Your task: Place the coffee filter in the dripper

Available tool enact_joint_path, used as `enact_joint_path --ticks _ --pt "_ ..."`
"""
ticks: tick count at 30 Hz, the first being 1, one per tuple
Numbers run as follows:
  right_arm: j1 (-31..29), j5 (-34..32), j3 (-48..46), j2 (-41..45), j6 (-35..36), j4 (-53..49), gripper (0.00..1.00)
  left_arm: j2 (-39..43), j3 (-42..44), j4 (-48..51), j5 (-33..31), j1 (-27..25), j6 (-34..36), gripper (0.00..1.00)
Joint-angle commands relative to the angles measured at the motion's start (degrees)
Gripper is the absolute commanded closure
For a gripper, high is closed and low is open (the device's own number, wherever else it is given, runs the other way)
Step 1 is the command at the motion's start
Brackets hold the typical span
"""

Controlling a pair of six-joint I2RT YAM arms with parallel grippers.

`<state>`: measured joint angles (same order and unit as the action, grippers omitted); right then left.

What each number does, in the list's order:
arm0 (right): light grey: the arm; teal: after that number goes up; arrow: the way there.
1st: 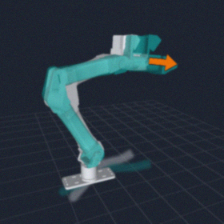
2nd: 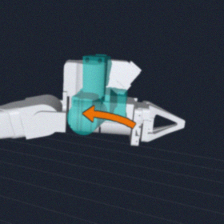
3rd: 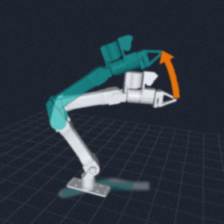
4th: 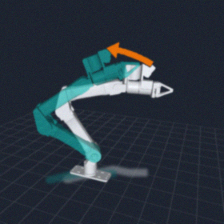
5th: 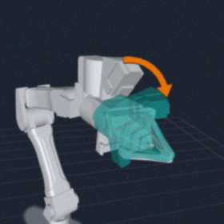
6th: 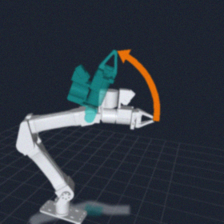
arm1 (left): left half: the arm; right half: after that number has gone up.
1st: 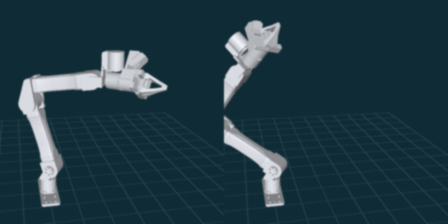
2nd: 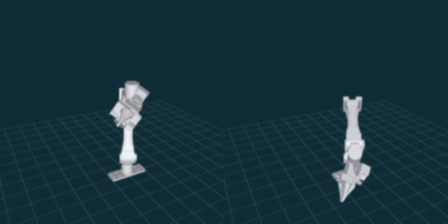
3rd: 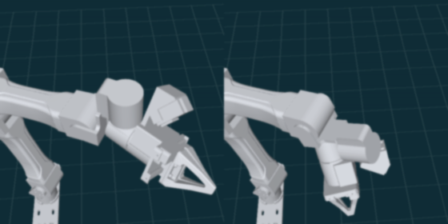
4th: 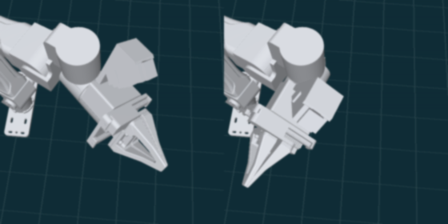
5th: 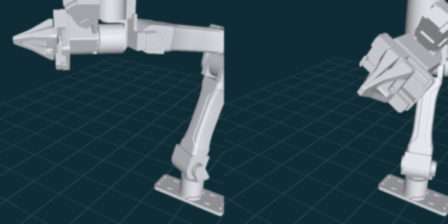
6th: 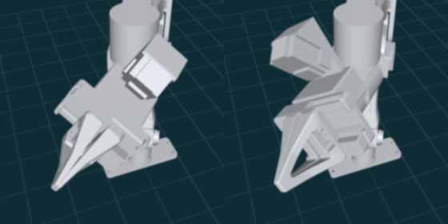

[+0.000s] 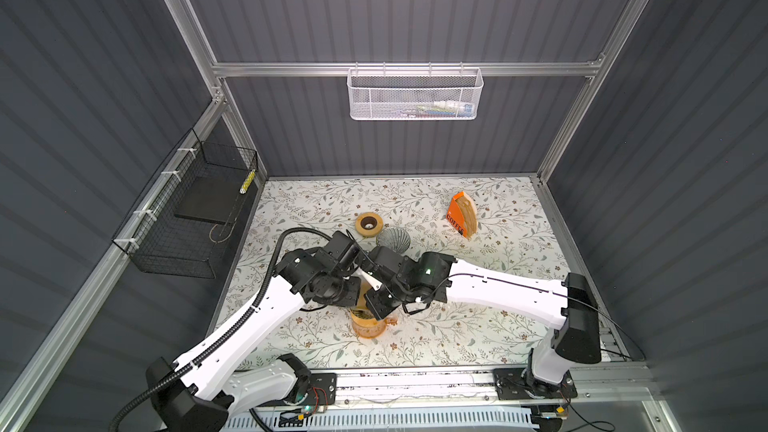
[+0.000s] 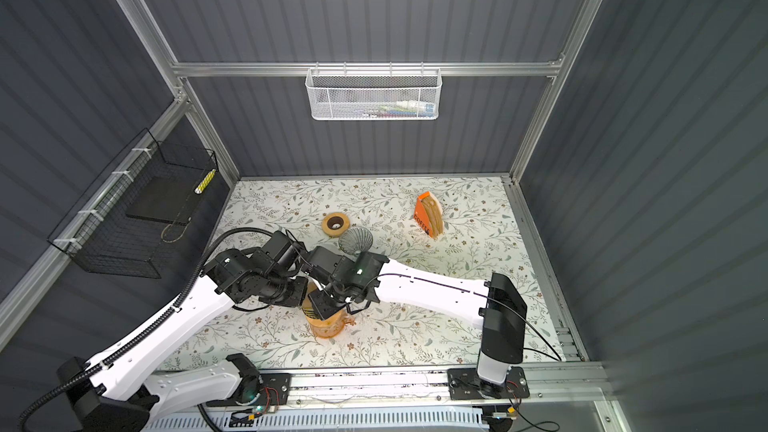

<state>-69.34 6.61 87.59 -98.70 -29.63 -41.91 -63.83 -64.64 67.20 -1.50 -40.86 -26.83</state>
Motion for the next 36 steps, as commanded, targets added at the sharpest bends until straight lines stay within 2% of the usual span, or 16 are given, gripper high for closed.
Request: enact_joint_path --ticks 1,19,36 --pt "-0.7 1.2 -1.1 -0.3 -0.7 -1.6 0.89 1.5 -0.8 -0.6 0.4 -0.2 -0.2 0.88" --pt "-0.7 -0.2 -1.8 -0.2 -1.4 -0.4 0.89 1.6 -0.9 -0.8 0.5 -0.2 -0.3 0.88" --pt "-0.1 -7.6 -1.1 4.0 -1.7 -1.7 0.87 1.6 -1.8 -0.6 0.2 -0.2 -0.2 0.88"
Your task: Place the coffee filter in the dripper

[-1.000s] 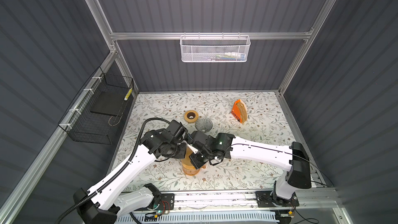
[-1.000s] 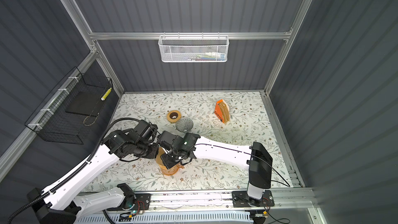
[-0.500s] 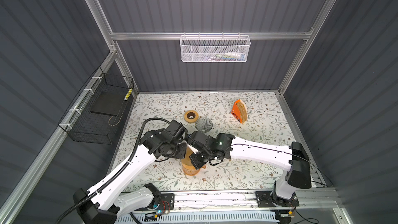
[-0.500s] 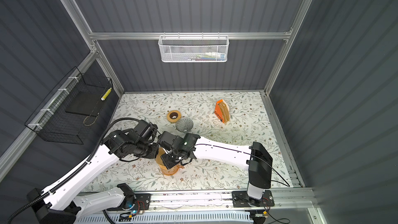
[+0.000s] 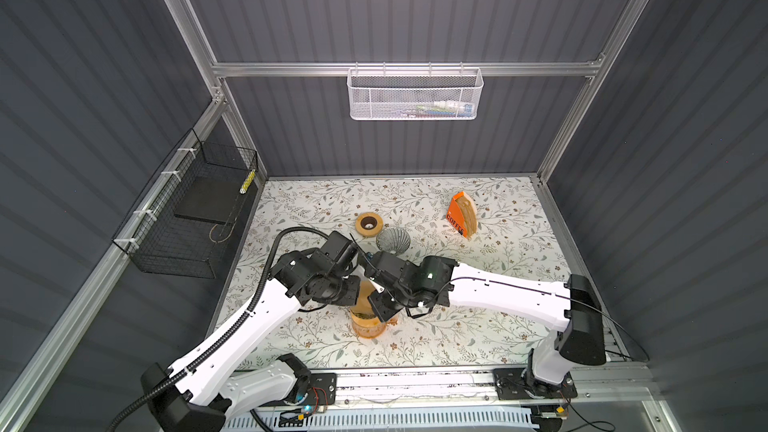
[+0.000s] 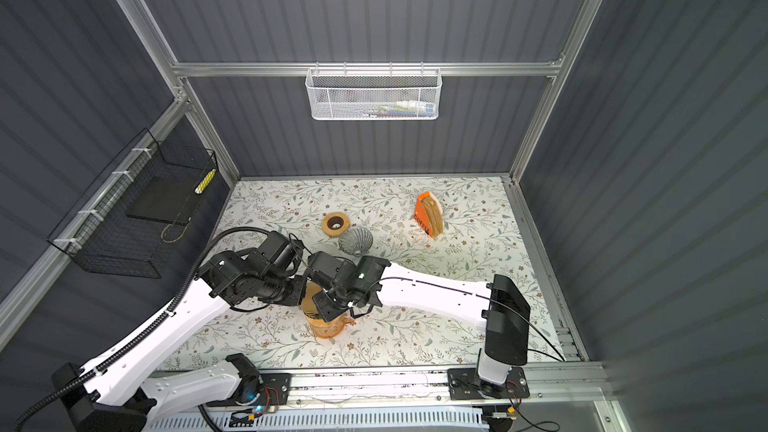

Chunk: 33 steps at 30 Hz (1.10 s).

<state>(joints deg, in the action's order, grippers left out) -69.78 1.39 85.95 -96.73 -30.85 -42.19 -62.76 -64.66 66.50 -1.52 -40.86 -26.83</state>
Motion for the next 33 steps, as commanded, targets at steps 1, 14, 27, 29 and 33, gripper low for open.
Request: enact_joint_path --ticks 1,14,27,29,33 --pt "0.5 -2.5 0.4 2.3 -0.5 -1.4 0.86 0.5 -1.9 0.0 0.3 -0.2 -0.2 0.88" --pt "3.2 -2.1 -2.3 3.6 -0.4 -0.4 0.84 -0.3 -0.8 -0.3 0.6 -0.2 0.1 0.89" --pt "3.6 -0.8 -3.2 1.8 -0.2 0.4 0.86 -0.6 1.2 -0.8 0.8 -0.2 0.1 0.9" --pt "3.6 -0.6 -3.2 1.5 -0.2 0.5 0.86 -0.6 1.5 -0.8 0.7 -0.2 0.1 0.9" --pt "3.5 -0.4 -3.2 1.2 -0.2 0.7 0.86 -0.4 1.8 -0.8 0.6 -0.2 0.0 0.9"
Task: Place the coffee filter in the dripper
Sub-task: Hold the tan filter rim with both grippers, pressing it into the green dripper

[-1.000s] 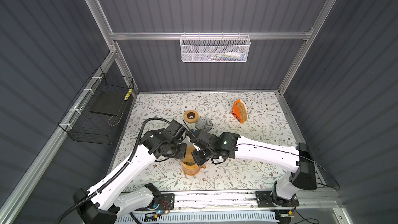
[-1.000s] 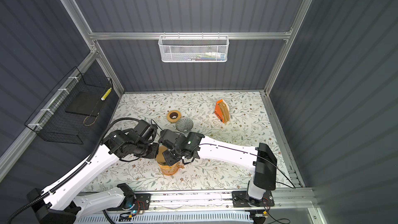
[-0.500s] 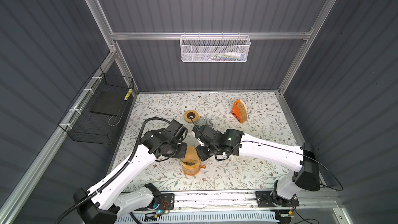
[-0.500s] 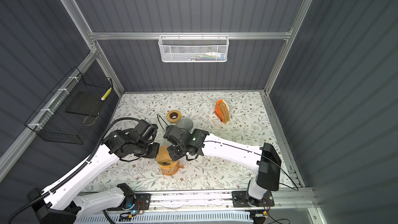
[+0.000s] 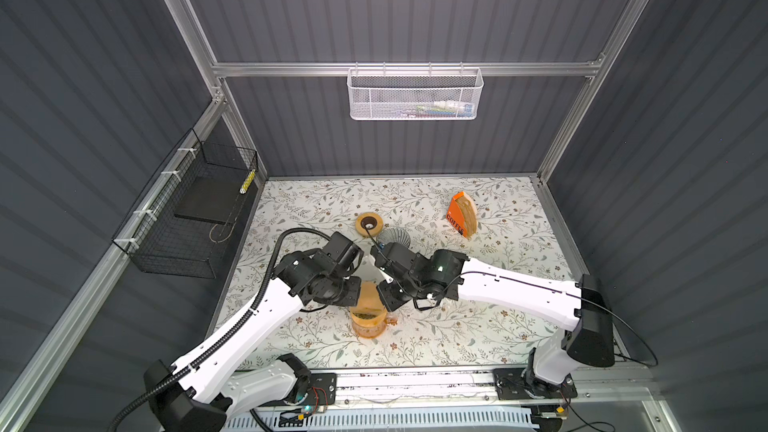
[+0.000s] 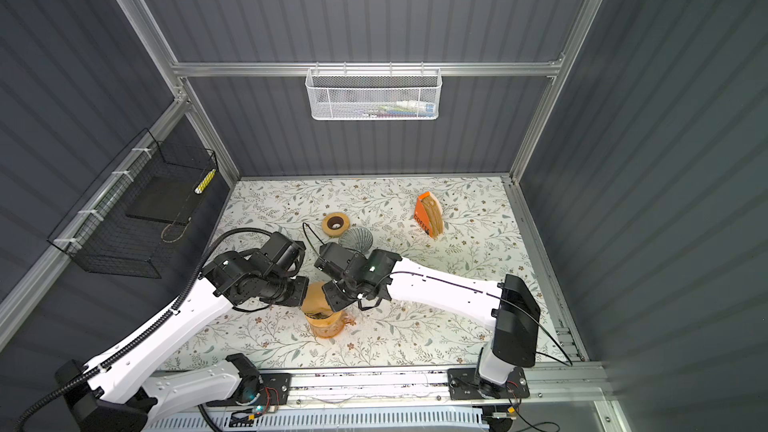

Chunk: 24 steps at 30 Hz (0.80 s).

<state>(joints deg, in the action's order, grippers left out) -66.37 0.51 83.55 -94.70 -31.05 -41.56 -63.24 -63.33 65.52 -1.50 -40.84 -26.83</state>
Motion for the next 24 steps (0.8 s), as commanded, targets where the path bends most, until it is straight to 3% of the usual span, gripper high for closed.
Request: enact_joint_path --ticks 1,24 --pt "0.2 0.6 -0.8 -0.9 0.1 0.0 0.86 0.0 0.5 0.3 0.5 -0.1 0.0 0.9" --pt "0.2 0.3 0.8 -2.8 1.0 -0.9 0.86 -1.4 1.3 0.7 -1.2 -0.2 1.1 0.9"
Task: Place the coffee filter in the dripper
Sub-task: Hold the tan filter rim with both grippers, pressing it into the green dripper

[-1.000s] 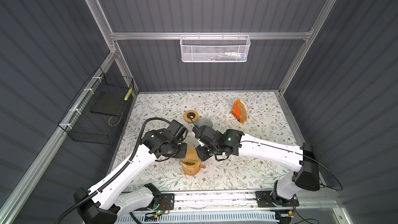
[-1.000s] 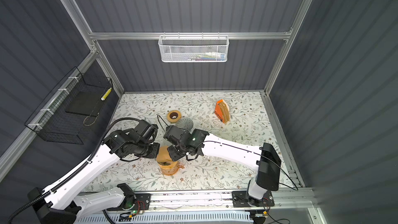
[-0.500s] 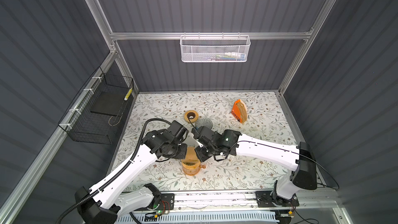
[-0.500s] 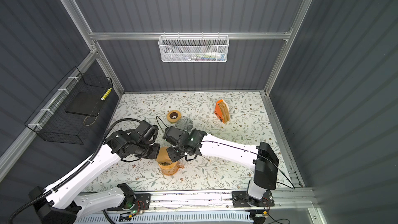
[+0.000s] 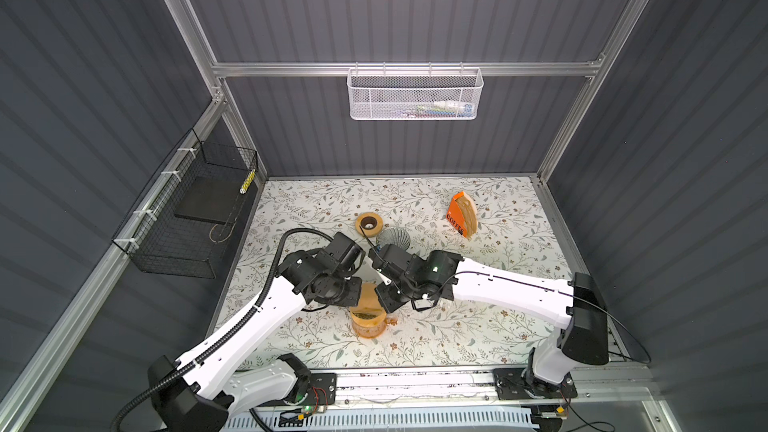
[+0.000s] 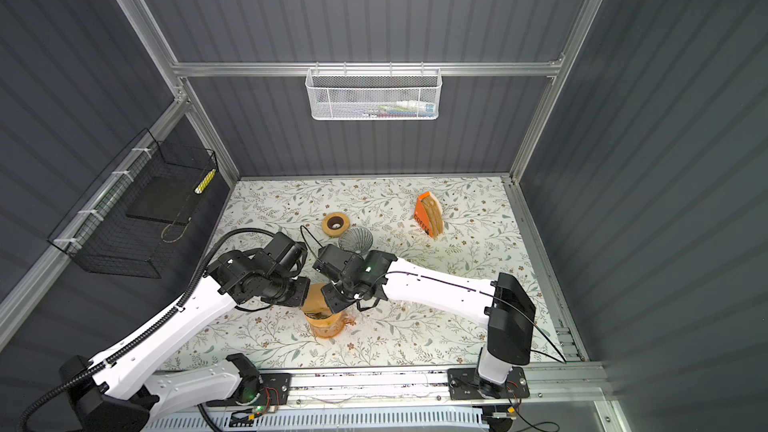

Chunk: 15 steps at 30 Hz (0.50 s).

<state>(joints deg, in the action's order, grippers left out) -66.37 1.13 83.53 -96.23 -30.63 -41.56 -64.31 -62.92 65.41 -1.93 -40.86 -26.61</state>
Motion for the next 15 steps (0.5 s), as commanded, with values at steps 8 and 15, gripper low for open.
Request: enact_joint_path --ticks 8,15 --pt "0.3 -0.3 1.2 -1.4 0.6 -1.1 0.86 -0.1 -0.8 1.4 -1.1 -0.2 0.8 0.87" --pt "0.3 -0.4 1.5 -1.5 0.7 -1.2 0.86 0.4 -3.3 3.1 -2.0 -0.2 0.8 0.76"
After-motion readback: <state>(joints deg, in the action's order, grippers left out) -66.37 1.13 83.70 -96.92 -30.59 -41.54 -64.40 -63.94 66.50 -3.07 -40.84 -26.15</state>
